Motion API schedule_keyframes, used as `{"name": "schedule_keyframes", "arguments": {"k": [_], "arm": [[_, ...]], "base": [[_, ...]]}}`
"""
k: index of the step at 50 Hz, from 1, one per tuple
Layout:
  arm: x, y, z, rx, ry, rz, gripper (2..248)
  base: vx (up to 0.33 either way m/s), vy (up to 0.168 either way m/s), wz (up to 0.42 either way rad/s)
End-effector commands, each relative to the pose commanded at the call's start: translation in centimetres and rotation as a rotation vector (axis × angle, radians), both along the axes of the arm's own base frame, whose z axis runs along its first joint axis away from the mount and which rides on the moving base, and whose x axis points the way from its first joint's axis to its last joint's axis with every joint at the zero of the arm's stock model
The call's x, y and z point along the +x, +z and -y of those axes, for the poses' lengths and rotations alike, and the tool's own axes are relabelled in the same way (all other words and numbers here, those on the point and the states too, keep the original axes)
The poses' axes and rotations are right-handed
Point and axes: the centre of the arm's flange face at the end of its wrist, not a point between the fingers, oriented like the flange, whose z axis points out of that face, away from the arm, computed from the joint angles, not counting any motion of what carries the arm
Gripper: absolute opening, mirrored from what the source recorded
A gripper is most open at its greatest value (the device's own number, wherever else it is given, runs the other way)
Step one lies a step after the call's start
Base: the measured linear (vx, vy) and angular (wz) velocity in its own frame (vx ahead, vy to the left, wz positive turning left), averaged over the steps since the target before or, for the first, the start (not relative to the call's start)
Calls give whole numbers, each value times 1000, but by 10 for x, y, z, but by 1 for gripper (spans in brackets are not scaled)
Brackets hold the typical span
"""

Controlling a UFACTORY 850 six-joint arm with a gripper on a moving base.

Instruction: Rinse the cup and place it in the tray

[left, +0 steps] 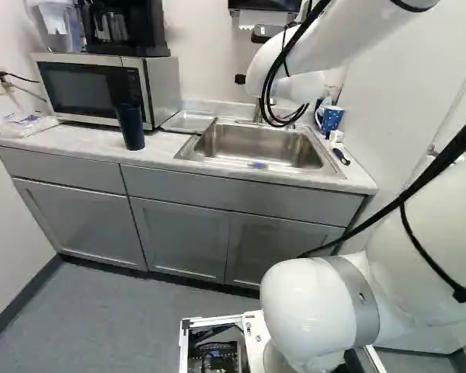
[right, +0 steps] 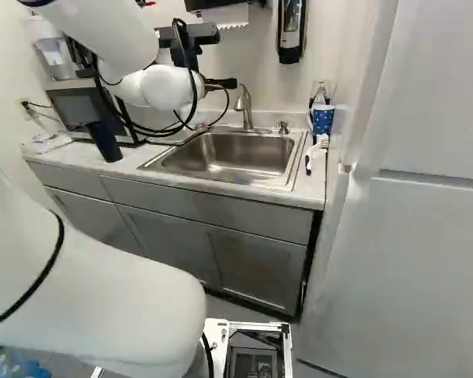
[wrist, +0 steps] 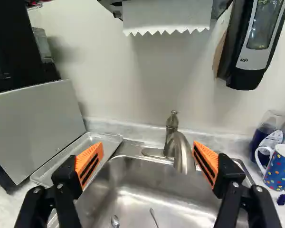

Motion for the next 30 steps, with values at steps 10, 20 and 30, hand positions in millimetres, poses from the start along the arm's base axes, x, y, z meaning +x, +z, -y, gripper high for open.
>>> {"name": "schedule_keyframes", "arguments": {"k": [10,20,30], "arm": [[0,0,0,0,0,0,247],[0,0,0,0,0,0,247],[3,0,0,0,0,-1,247]], "base": [[0,0,0],[0,0,0],[0,0,0]]}}
